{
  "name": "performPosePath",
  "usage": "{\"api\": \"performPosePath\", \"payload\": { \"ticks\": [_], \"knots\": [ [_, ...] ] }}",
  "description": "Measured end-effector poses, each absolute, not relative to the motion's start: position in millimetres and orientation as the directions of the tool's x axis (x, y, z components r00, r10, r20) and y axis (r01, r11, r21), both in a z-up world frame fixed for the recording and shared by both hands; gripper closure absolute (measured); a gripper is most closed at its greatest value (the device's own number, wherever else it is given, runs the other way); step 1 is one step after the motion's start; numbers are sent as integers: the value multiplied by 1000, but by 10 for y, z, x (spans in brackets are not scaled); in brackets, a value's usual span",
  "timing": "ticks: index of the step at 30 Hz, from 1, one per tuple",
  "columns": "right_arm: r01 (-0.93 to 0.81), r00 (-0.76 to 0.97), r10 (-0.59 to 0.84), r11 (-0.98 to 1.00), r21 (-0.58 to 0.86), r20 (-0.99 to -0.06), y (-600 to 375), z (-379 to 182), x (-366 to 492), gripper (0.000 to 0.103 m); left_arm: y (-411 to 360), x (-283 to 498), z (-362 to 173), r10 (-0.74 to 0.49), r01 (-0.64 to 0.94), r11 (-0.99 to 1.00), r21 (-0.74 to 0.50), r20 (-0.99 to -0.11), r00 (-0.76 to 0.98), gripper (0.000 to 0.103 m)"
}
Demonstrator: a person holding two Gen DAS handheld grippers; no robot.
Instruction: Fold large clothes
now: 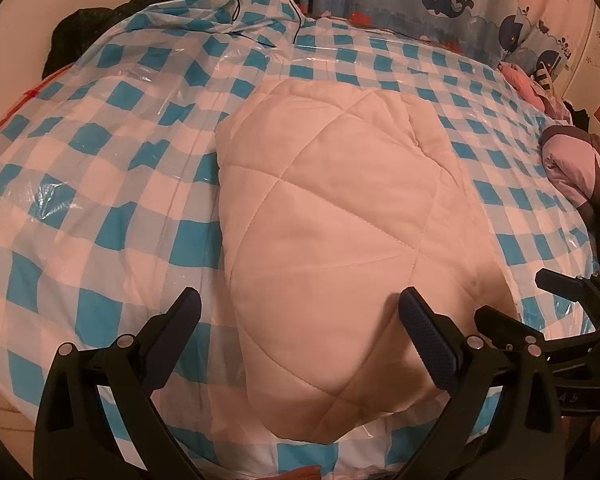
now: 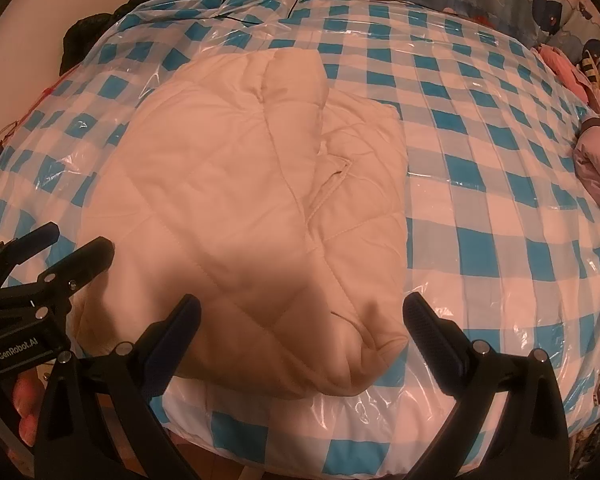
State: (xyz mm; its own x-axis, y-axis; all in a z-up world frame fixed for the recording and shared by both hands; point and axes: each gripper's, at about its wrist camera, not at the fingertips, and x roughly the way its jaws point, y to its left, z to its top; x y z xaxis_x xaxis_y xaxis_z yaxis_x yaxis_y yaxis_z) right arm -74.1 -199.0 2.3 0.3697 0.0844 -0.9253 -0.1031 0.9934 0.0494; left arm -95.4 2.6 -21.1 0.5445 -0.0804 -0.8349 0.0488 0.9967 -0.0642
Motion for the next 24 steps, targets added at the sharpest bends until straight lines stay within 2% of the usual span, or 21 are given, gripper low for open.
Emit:
{"api": "performPosePath", "payload": {
  "ticks": [24],
  "knots": [
    [-103, 365, 85, 993, 50, -927, -1964, 11, -753, 6, 19, -964, -126, -42, 51, 999, -16, -831, 554, 8]
  ]
}}
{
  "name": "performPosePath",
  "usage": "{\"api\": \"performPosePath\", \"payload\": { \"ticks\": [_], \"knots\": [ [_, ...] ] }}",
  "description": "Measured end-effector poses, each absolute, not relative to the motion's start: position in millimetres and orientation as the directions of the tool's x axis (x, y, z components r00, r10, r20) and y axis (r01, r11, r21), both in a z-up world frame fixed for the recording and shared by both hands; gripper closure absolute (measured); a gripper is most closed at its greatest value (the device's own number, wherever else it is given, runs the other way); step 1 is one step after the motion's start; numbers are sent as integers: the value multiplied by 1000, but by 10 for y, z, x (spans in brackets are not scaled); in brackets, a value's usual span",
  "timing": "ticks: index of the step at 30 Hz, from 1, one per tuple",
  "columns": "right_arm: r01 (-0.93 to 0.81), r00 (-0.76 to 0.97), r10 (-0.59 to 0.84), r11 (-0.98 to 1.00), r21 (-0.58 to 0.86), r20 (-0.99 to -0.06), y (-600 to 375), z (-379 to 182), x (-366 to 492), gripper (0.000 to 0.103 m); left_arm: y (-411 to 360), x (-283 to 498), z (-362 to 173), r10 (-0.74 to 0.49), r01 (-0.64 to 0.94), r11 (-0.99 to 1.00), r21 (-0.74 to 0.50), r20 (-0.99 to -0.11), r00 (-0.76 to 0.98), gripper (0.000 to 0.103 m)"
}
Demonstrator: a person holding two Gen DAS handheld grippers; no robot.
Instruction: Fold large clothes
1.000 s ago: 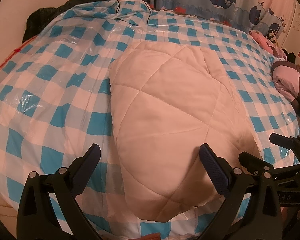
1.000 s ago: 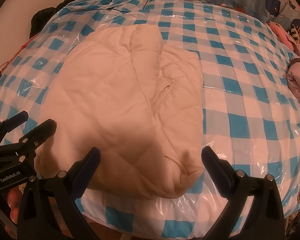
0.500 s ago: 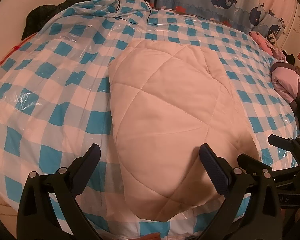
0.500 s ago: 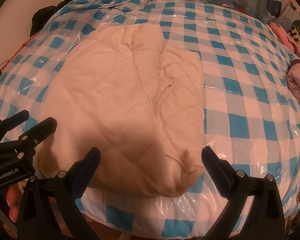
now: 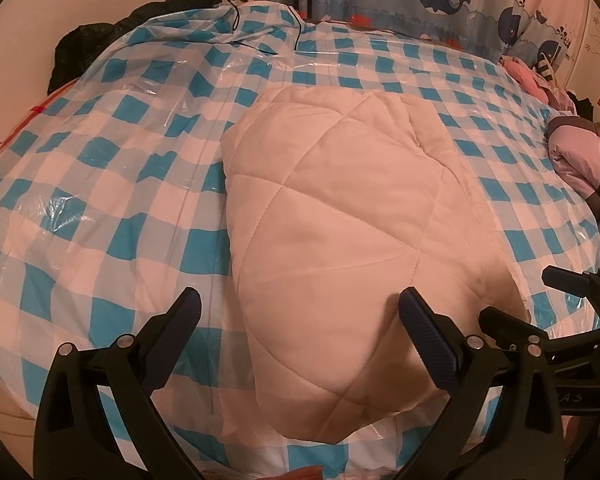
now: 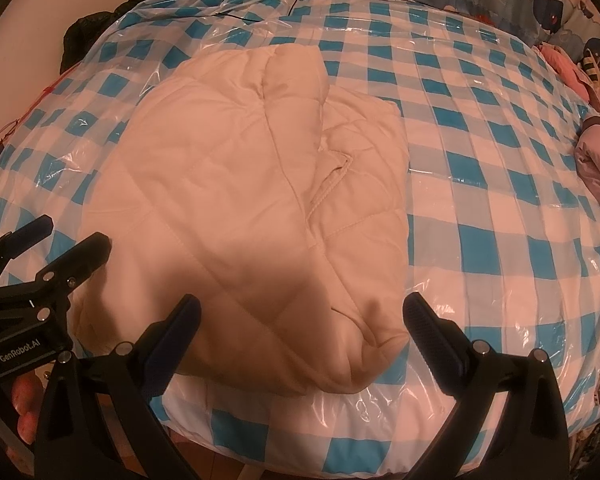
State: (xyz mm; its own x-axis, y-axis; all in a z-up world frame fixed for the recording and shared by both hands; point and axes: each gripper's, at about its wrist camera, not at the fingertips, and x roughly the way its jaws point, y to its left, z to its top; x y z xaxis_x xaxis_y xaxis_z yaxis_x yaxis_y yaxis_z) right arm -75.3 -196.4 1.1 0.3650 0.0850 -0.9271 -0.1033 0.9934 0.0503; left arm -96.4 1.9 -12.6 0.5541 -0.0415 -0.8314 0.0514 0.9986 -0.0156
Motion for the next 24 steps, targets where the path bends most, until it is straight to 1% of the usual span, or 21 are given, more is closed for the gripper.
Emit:
{"api": "performPosePath", "payload": {
  "ticks": [24],
  "knots": [
    [-103, 364, 84, 993, 50, -928, -1963, 10, -748, 6, -2, -930, -94, -24, 55, 998, 8, -834, 551, 8]
  ]
}}
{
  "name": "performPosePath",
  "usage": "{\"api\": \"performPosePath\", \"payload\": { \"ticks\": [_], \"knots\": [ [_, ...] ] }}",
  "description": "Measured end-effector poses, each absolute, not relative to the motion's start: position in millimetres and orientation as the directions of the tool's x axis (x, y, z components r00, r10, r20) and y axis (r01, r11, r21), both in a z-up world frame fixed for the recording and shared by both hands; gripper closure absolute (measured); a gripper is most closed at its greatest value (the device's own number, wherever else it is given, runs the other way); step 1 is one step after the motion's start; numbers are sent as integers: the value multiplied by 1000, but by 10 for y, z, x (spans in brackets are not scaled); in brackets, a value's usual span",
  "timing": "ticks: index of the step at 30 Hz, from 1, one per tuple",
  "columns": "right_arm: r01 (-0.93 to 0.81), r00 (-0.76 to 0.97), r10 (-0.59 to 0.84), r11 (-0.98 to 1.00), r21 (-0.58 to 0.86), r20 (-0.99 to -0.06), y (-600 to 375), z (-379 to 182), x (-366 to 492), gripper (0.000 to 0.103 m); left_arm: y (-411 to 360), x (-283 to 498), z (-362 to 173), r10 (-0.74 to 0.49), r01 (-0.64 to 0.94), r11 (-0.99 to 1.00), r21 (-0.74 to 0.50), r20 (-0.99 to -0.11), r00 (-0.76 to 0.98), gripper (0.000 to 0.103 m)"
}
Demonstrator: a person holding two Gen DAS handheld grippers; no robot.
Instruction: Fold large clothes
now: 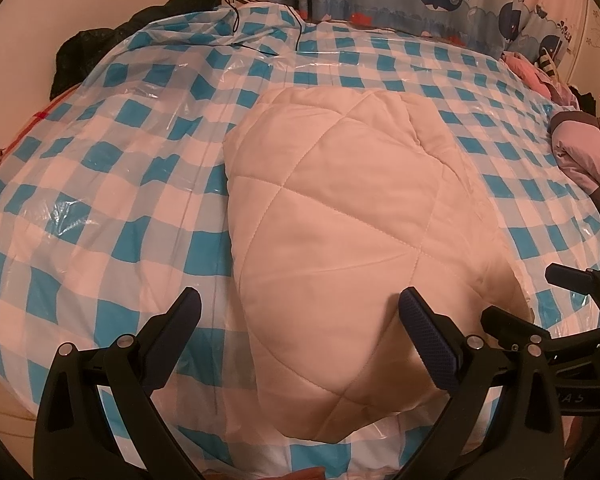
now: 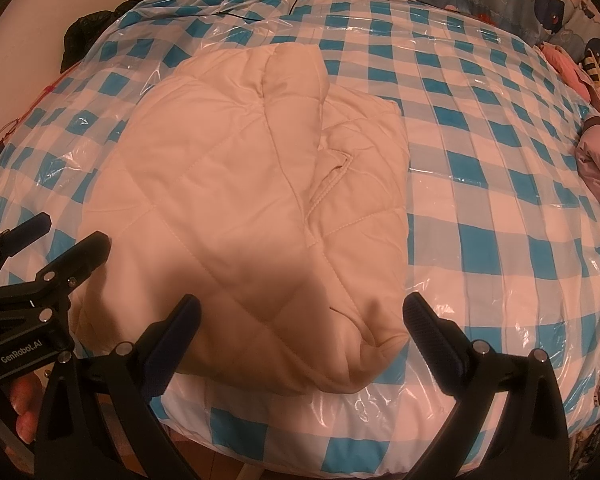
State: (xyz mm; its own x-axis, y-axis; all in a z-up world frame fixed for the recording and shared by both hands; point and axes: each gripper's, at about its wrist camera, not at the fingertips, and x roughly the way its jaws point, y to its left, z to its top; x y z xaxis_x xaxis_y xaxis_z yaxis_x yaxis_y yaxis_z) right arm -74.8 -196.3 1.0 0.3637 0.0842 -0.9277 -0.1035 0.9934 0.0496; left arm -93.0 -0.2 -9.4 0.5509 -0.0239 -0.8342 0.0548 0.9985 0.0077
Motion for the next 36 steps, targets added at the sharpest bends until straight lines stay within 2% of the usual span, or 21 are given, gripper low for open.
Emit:
{"api": "performPosePath", "payload": {
  "ticks": [19, 23, 27, 36],
  "knots": [
    [-103, 362, 85, 993, 51, -928, -1979, 14, -726, 6, 25, -873, -115, -35, 56, 998, -7, -853, 520, 8],
    [-100, 362, 84, 994, 50, -929, -1975, 0, -747, 6, 38, -878, -127, -76, 64, 997, -51, -861, 502, 8],
    [-106, 359, 87, 993, 52, -929, -1970, -30, -789, 6, 38, -942, -48, -145, 96, 989, -110, -828, 541, 8],
    [-105, 358, 86, 993, 51, -930, -1976, -29, -780, 6, -112, -984, 18, -21, 78, 996, 31, -809, 587, 8]
  ]
}}
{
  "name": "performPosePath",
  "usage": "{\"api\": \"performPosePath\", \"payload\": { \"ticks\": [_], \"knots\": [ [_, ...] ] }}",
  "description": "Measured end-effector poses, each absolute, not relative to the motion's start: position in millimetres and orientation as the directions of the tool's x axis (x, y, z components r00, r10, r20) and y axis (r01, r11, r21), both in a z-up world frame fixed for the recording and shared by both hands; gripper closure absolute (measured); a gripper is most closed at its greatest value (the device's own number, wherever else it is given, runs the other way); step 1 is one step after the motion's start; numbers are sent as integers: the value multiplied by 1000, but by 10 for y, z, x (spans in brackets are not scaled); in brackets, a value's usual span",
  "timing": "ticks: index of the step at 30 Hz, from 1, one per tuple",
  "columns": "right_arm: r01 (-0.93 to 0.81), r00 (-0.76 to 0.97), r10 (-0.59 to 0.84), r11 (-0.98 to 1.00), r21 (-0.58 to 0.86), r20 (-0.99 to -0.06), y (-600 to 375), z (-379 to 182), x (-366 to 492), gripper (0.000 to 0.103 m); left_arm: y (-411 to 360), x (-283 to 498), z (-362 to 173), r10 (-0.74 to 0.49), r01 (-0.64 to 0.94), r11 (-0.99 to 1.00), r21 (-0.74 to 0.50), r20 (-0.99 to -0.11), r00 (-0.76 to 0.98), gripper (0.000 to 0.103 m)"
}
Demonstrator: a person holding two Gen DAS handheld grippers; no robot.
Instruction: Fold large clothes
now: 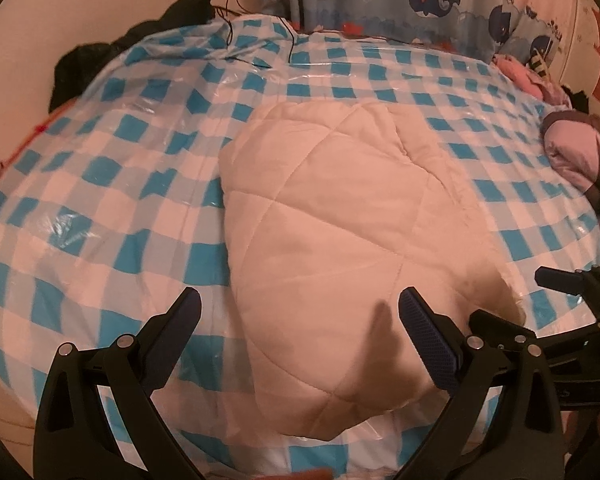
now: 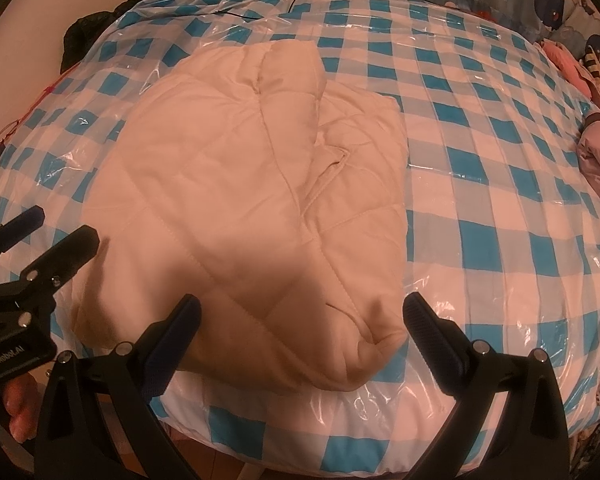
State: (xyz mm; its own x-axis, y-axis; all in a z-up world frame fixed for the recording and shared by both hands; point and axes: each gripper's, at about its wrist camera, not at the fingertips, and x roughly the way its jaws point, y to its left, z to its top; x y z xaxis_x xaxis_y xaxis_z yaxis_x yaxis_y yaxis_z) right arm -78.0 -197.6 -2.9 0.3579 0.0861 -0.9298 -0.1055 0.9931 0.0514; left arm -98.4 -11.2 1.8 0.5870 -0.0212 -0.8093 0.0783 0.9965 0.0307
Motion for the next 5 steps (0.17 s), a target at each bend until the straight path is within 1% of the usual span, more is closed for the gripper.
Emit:
{"api": "performPosePath", "payload": {
  "ticks": [5],
  "knots": [
    [-108, 353, 90, 993, 55, -931, -2004, -11, -769, 6, -148, -1013, 66, -34, 98, 995, 30, -804, 594, 8]
  ]
}}
